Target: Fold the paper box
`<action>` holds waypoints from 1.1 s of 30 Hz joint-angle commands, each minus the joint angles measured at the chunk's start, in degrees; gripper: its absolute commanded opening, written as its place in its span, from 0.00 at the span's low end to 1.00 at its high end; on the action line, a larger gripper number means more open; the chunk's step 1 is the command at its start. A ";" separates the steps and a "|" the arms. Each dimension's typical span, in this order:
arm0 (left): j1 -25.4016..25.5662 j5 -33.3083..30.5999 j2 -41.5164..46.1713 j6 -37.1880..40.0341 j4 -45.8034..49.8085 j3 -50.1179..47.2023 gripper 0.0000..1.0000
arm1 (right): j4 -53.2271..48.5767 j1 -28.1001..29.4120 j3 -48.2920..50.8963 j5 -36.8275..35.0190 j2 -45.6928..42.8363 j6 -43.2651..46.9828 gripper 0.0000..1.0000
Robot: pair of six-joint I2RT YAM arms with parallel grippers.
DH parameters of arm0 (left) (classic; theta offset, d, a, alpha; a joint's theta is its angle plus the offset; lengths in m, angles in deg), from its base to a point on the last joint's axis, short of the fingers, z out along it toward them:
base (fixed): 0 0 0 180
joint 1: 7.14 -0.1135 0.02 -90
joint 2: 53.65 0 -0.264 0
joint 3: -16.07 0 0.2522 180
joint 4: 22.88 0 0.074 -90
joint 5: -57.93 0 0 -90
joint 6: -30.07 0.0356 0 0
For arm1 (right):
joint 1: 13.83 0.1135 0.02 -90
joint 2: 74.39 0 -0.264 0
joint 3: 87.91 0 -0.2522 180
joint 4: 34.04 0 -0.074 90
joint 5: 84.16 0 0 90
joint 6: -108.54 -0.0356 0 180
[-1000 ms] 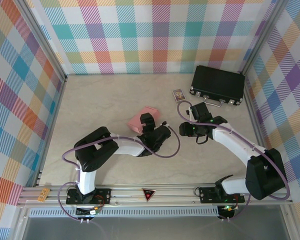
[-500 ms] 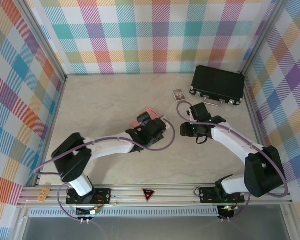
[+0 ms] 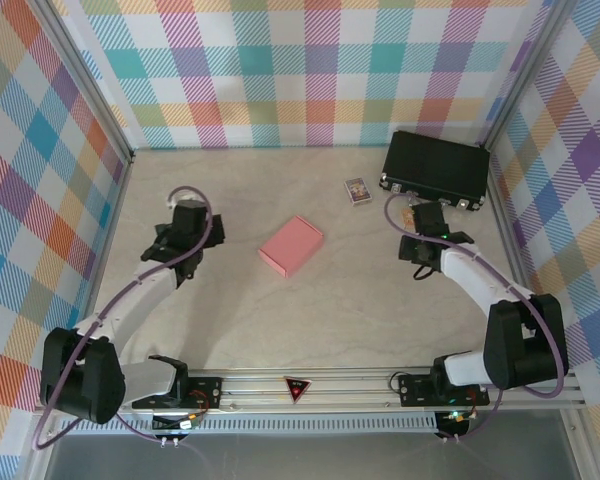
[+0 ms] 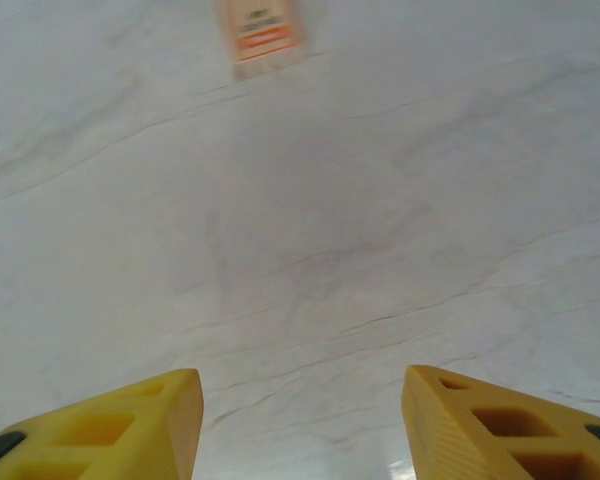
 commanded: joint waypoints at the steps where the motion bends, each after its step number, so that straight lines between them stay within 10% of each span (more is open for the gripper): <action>1: -5.94 4.53 0.25 -3.51 -1.04 -2.44 1.00 | 7.59 -4.81 3.14 3.40 -1.72 2.06 0.56; 22: -14.38 31.13 -13.62 9.44 -54.93 -21.84 1.00 | 58.97 -14.96 20.53 24.87 2.28 11.17 0.64; 33: -14.21 30.66 -21.68 9.21 -70.08 -26.17 1.00 | 71.62 -12.42 24.55 25.04 7.57 15.08 0.64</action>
